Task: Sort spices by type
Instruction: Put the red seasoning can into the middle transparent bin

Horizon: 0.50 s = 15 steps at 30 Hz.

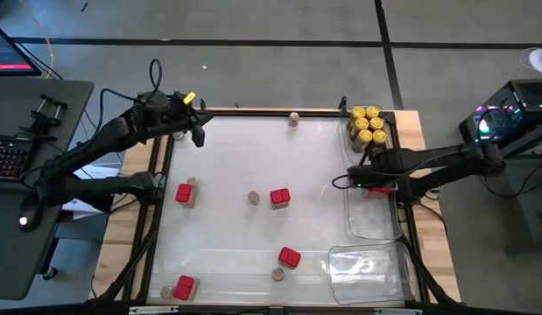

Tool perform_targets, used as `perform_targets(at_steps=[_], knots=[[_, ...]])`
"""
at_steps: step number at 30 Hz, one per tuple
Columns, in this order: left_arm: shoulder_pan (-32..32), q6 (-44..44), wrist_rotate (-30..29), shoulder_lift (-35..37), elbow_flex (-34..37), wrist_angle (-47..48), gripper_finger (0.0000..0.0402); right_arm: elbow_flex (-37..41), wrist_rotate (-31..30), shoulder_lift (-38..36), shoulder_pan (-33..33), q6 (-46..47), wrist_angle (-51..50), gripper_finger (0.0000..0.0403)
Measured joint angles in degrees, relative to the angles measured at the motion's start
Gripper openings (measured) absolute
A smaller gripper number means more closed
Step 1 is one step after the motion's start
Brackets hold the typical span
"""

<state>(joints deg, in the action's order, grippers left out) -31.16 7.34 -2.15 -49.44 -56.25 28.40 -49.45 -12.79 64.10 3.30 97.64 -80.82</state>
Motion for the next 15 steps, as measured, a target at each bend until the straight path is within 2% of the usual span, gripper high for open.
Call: perform_targets(at_steps=[3,8,15], knots=[[0.00,0.03,0.00,0.01,0.00,0.01,0.0000,2.41,0.80,0.04,-0.63,-0.22,3.76,0.0223],[0.00,0.03,0.00,0.01,0.00,0.01,0.0000,4.29,0.33,0.01,-0.80,-2.00,6.83,0.0261],[0.00,0.04,0.00,-0.05,0.00,0.02,0.0000,5.60,-2.31,-0.01,-0.80,-0.06,6.66,0.0269]])
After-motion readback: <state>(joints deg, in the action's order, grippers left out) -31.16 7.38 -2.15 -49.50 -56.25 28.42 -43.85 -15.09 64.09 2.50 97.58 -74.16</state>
